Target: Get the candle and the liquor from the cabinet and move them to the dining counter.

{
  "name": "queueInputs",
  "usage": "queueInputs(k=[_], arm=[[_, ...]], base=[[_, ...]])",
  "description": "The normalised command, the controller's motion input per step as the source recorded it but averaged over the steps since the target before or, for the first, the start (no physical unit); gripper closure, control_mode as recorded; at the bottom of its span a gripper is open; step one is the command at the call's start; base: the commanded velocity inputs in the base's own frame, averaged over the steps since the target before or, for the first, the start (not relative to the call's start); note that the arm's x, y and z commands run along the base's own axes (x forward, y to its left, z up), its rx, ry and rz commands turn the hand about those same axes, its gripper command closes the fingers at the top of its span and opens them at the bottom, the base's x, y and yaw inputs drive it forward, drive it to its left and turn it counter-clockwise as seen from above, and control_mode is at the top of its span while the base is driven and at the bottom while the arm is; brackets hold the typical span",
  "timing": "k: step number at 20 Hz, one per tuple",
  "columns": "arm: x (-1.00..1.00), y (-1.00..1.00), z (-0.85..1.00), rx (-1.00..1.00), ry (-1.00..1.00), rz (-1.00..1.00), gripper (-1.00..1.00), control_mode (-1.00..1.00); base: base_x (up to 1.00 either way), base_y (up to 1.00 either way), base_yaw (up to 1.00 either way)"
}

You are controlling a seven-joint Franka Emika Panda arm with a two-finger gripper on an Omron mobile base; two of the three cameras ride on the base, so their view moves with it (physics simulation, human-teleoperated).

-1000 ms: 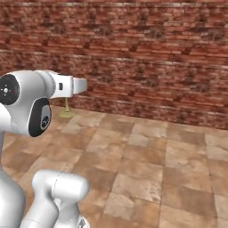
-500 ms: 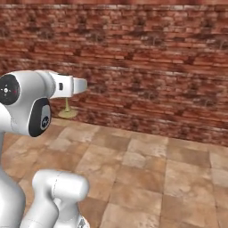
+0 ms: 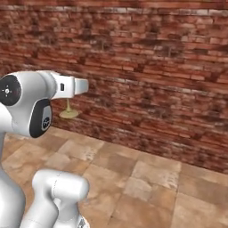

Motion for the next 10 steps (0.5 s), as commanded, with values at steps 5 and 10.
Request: queueInputs(k=[5,10], arm=[[0.0,0.0,0.0,0.0,0.0,0.0,1.0,1.0],[0.0,0.0,0.0,0.0,0.0,0.0,1.0,1.0]], base=[[1.0,-0.12,0.58],[0.99,-0.15,0.73]])
